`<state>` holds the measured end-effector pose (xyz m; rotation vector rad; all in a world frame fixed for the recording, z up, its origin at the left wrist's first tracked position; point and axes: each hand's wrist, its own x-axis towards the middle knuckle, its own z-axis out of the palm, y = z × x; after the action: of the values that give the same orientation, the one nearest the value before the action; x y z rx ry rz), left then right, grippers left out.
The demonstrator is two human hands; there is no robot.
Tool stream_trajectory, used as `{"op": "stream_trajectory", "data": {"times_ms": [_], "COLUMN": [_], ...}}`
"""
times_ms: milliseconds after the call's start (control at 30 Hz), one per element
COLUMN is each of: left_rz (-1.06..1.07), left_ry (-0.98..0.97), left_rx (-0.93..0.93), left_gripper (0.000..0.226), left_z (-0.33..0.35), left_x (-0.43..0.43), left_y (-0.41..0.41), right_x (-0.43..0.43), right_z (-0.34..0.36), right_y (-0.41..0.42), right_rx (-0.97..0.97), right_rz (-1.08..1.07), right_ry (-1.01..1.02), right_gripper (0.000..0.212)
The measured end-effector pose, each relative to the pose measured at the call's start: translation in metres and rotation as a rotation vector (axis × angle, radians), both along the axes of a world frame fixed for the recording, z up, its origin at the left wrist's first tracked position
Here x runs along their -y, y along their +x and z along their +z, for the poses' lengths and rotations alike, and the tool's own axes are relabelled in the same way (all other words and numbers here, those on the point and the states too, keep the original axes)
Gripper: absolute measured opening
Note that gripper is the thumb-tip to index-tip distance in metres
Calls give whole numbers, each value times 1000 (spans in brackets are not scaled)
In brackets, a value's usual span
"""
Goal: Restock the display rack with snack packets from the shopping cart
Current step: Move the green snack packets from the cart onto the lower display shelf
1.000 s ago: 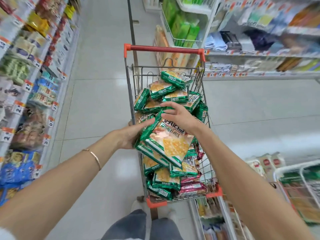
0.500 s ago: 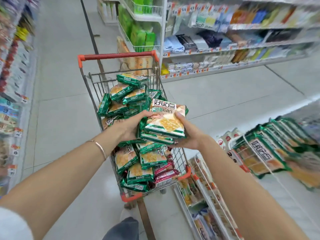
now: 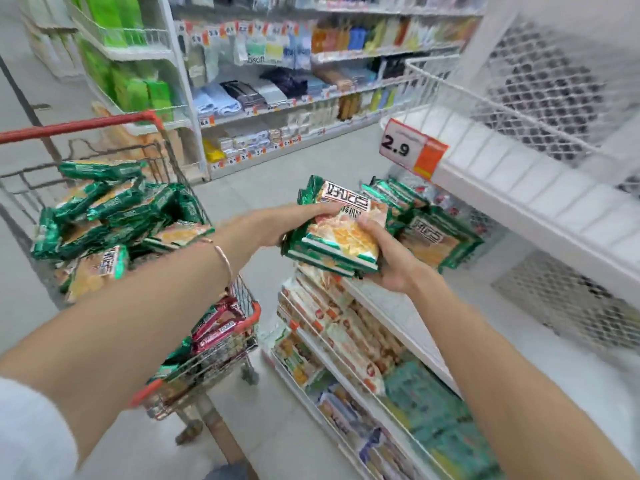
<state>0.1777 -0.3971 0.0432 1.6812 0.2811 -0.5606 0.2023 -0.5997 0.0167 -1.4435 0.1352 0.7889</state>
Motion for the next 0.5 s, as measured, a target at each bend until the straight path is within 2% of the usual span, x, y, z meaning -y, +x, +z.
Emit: {"op": "stream_trajectory", "data": {"times_ms": [167, 233, 300, 333, 433, 500], "left_rz": [-233, -335, -437, -477, -535, -575], "left_ry": [188, 291, 409, 465, 609, 662], "left_rx": [49, 101, 186, 231, 401, 511], "left_gripper": [136, 141, 135, 135, 126, 124], "left_z": [-6, 2, 5, 4, -2, -11], "left_x": [86, 113, 134, 141, 156, 161], "left_y": [57, 68, 81, 90, 116, 133], "right_x": [92, 118, 134, 140, 153, 156], "right_z": [-6, -16, -23, -27, -42, -55], "right_y": [-9, -10, -11, -10, 2, 13], "right_rx": [36, 84, 140, 176, 303, 365], "right_rz": [-267, -325, -380, -413, -480, -511], "right_ry": [7, -11, -41, -55, -67, -127], "right_gripper": [32, 27, 27, 35, 83, 87]}}
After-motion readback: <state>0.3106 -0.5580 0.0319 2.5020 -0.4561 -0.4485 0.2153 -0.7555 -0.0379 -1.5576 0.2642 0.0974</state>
